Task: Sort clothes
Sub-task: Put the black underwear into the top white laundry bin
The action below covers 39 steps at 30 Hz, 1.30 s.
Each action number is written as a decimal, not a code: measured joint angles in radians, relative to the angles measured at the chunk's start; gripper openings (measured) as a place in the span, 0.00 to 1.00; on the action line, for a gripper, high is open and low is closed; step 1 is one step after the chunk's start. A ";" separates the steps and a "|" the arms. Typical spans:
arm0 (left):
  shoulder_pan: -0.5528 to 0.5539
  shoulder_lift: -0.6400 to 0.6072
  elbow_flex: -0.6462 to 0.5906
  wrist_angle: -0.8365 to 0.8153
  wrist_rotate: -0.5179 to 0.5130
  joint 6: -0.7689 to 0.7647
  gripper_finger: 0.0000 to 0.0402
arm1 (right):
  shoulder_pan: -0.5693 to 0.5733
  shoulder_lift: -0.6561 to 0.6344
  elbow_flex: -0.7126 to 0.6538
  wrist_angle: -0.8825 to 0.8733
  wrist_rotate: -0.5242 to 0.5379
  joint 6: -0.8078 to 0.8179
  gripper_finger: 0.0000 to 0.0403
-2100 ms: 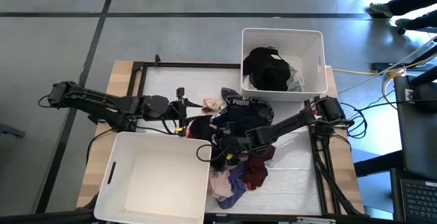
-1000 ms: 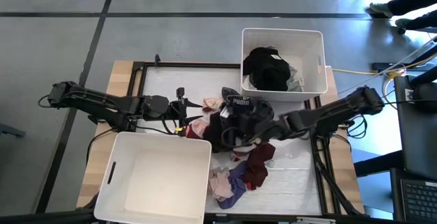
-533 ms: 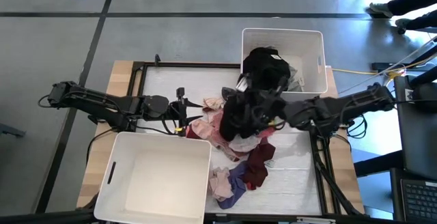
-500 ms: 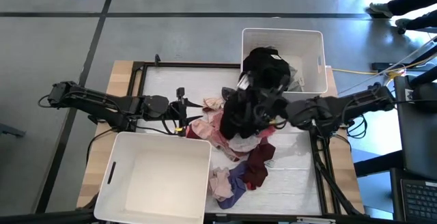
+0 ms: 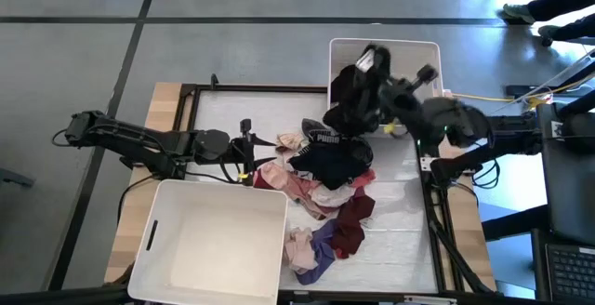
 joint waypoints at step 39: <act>0.000 0.000 0.000 0.005 0.000 0.000 0.40 | -0.780 0.170 0.019 -0.658 -0.596 0.746 0.05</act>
